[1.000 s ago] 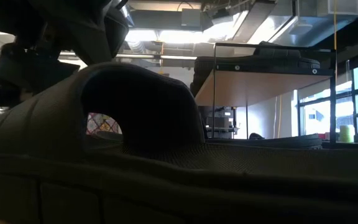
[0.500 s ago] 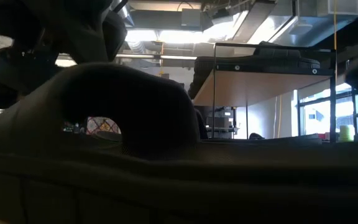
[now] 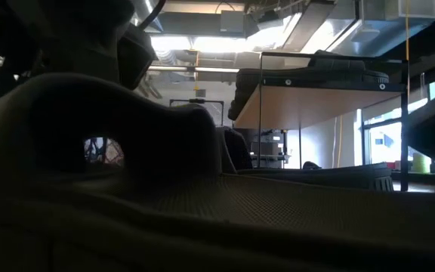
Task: Pick and place slides into the shelf
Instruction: Put the black slide under the shelf
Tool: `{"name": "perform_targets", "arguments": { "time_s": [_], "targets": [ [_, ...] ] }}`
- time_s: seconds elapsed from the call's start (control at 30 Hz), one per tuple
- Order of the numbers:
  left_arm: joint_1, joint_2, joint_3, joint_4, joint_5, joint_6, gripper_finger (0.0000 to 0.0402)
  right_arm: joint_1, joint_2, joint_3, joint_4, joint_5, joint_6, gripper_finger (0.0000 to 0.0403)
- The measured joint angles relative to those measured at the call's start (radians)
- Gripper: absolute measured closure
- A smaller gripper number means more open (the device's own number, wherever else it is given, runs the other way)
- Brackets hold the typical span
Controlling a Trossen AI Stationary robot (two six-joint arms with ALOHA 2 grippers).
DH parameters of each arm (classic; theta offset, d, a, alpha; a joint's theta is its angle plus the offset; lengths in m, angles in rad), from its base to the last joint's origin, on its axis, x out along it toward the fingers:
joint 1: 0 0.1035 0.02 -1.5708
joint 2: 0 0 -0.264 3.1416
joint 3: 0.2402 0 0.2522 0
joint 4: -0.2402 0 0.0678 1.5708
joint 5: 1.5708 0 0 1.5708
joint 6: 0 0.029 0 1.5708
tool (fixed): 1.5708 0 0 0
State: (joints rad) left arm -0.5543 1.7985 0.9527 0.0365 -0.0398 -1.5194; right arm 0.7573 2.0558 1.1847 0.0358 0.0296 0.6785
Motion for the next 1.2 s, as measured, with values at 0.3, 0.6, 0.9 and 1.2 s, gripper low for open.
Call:
{"name": "perform_targets", "arguments": {
  "time_s": [0.3, 0.6, 0.9, 1.2],
  "targets": [
    [0.004, 0.0, 0.0, 0.058, -0.017, 0.009, 0.0224, 0.0, 0.0, 0.0, 0.001, 0.017, 0.02, 0.0236],
    [0.011, 0.0, 0.0, 0.065, -0.05, 0.007, 0.0224, 0.0, 0.0, 0.0, 0.004, 0.02, 0.055, 0.0236],
    [0.012, 0.0, 0.0, 0.069, -0.048, 0.005, 0.0224, -0.001, 0.0, 0.0, 0.005, 0.01, 0.077, 0.0236],
    [0.013, 0.0, 0.0, 0.072, -0.064, 0.007, 0.0224, 0.002, -0.014, 0.0, -0.029, 0.007, 0.115, 0.0236]
  ]
}}
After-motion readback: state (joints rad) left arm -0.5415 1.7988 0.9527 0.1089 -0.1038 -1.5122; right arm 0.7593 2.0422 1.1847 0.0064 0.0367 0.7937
